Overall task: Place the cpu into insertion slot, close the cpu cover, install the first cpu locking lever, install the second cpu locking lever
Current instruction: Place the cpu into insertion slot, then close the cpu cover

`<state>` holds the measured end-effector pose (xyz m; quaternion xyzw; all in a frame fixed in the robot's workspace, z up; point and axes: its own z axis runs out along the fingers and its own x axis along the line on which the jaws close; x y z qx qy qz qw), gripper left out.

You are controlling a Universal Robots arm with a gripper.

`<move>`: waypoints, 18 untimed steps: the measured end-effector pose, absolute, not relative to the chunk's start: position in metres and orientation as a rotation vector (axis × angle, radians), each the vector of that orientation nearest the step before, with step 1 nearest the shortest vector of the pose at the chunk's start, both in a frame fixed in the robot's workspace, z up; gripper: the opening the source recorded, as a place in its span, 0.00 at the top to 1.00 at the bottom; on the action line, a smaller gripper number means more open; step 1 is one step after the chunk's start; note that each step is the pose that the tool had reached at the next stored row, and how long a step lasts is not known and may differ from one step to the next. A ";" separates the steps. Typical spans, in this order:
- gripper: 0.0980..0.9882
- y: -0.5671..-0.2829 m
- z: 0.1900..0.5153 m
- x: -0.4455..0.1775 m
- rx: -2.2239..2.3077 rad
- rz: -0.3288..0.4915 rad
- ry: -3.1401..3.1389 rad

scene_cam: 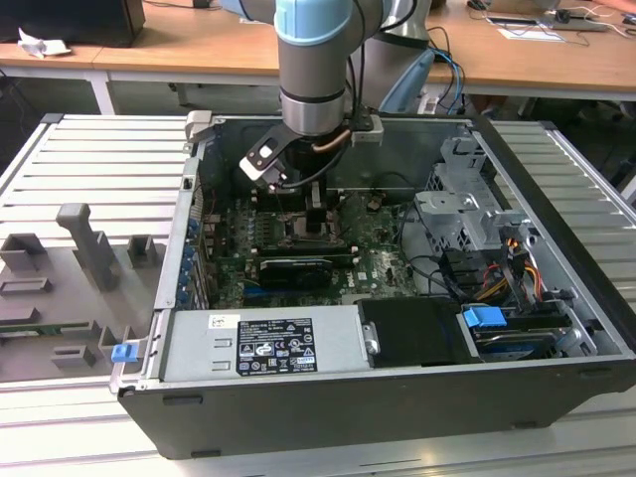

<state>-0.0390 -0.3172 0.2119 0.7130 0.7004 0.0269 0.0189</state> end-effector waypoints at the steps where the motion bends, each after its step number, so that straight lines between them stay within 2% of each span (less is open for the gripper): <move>1: 0.99 -0.317 0.215 -0.039 2.213 0.084 2.174; 18: 0.99 -0.317 0.220 -0.039 2.213 0.084 2.174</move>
